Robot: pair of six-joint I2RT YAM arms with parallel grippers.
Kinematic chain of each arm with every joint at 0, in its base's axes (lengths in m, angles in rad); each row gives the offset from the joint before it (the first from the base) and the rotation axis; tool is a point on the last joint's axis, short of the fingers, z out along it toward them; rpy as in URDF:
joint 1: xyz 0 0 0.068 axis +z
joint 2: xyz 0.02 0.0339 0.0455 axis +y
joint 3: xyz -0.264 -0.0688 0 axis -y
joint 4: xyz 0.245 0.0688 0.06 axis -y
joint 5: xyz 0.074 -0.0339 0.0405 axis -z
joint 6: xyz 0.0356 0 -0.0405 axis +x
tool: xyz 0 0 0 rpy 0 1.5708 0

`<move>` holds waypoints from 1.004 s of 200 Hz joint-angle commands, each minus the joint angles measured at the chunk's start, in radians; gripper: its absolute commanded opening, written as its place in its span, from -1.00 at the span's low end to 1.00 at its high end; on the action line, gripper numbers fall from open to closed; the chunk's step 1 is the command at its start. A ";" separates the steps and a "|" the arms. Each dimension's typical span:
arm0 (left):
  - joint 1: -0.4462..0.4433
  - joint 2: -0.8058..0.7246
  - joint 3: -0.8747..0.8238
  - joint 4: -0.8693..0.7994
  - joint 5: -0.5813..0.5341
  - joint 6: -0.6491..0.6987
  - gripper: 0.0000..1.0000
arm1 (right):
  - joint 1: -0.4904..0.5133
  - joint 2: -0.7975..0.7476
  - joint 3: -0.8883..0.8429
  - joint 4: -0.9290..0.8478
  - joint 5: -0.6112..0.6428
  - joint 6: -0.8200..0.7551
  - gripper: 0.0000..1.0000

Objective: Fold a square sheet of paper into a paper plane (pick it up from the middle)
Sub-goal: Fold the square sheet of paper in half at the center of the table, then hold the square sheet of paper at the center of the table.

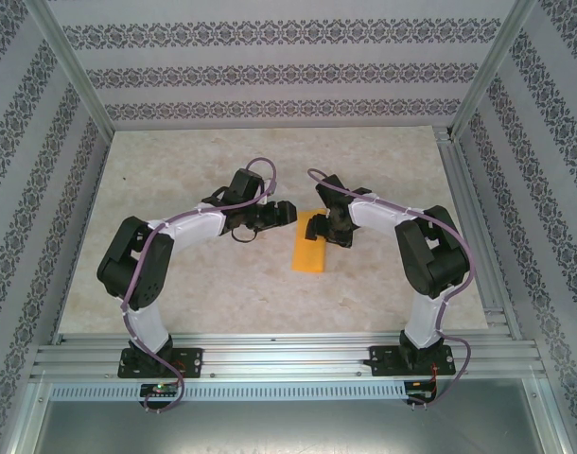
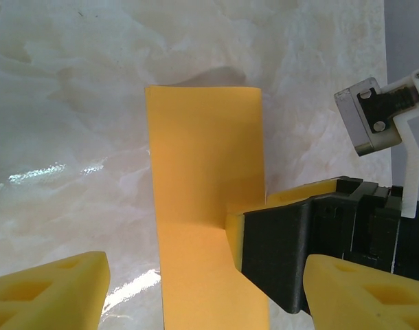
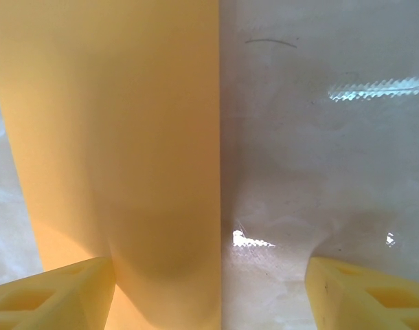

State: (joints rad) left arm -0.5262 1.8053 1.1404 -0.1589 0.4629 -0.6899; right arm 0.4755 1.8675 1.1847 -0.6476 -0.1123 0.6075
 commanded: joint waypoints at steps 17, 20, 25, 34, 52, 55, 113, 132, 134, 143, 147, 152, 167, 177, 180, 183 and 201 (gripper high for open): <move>-0.015 0.021 0.033 -0.022 0.014 0.014 0.46 | -0.005 -0.007 -0.004 -0.029 0.046 0.003 0.48; -0.016 0.020 0.033 -0.023 0.013 0.014 0.46 | -0.005 -0.004 -0.004 -0.029 0.046 0.003 0.48; -0.017 0.022 0.033 -0.021 0.013 0.012 0.46 | -0.006 -0.002 -0.003 -0.029 0.045 0.004 0.48; -0.018 0.025 0.034 -0.022 0.013 0.012 0.44 | -0.005 0.001 -0.002 -0.026 0.039 0.003 0.48; -0.017 0.031 0.035 -0.026 0.013 0.008 0.41 | -0.003 0.008 0.002 -0.037 0.040 -0.002 0.48; -0.017 0.030 0.035 -0.026 0.011 0.008 0.40 | -0.003 0.008 0.001 -0.037 0.040 -0.003 0.48; -0.019 0.061 0.046 -0.025 0.013 -0.018 0.04 | -0.002 0.024 0.006 -0.043 0.046 -0.001 0.48; -0.022 0.081 0.058 -0.022 0.024 -0.034 -0.14 | -0.002 0.025 0.004 -0.047 0.051 -0.002 0.48; -0.021 0.085 0.060 -0.022 0.024 -0.035 -0.17 | -0.002 0.024 0.004 -0.046 0.051 -0.003 0.48; -0.023 0.097 0.070 -0.027 0.030 -0.041 -0.26 | -0.002 0.025 0.000 -0.046 0.053 -0.002 0.48; -0.024 0.104 0.075 -0.029 0.031 -0.043 -0.31 | -0.002 0.025 0.000 -0.046 0.054 -0.002 0.48; -0.026 0.111 0.080 -0.028 0.035 -0.044 -0.38 | -0.002 0.025 0.000 -0.046 0.055 0.000 0.48; -0.032 0.132 0.094 -0.020 0.049 -0.052 -0.53 | -0.002 0.027 -0.002 -0.046 0.056 0.002 0.48; -0.035 0.146 0.103 -0.015 0.056 -0.063 -0.63 | -0.002 0.028 -0.004 -0.044 0.056 0.003 0.48; -0.036 0.151 0.106 -0.014 0.059 -0.066 -0.65 | -0.001 0.029 -0.004 -0.044 0.054 0.004 0.48; -0.037 0.156 0.109 -0.012 0.061 -0.069 -0.68 | -0.001 0.030 -0.001 -0.045 0.055 0.004 0.48; -0.043 0.182 0.122 -0.007 0.075 -0.084 -0.75 | -0.002 0.030 -0.003 -0.043 0.054 0.007 0.48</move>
State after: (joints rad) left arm -0.5510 1.9533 1.2266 -0.1799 0.4995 -0.7444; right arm 0.4759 1.8713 1.1847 -0.6552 -0.0971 0.6075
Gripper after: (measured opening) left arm 0.136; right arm 0.740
